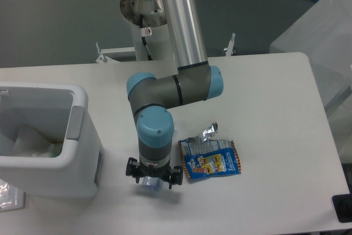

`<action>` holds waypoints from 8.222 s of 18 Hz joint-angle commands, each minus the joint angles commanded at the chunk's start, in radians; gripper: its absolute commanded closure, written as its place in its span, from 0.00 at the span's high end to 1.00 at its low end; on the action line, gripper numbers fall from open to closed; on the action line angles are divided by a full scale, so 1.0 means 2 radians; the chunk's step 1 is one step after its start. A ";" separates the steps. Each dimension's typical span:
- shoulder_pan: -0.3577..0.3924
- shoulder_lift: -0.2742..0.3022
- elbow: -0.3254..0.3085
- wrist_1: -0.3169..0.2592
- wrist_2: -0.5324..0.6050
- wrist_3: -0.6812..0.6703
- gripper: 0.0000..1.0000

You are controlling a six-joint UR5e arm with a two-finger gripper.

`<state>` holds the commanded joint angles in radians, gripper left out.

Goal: Place the trash in the trash can
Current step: 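Close the gripper around the bottle's cap end, then lift the bottle and carry it over the white trash bin, then open the gripper to drop the bottle into the bin, then move the open gripper above the blue snack wrapper, then lower the gripper onto the wrapper and pinch its crinkled end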

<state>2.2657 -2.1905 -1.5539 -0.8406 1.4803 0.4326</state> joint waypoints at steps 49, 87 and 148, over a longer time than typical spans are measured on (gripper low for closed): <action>0.005 0.054 0.045 0.000 0.012 0.004 0.63; -0.152 0.145 0.160 0.058 -0.040 -0.238 0.75; 0.117 0.182 -0.179 0.044 0.073 0.342 1.00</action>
<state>2.5004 -1.8269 -1.9127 -0.7517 1.6260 1.1165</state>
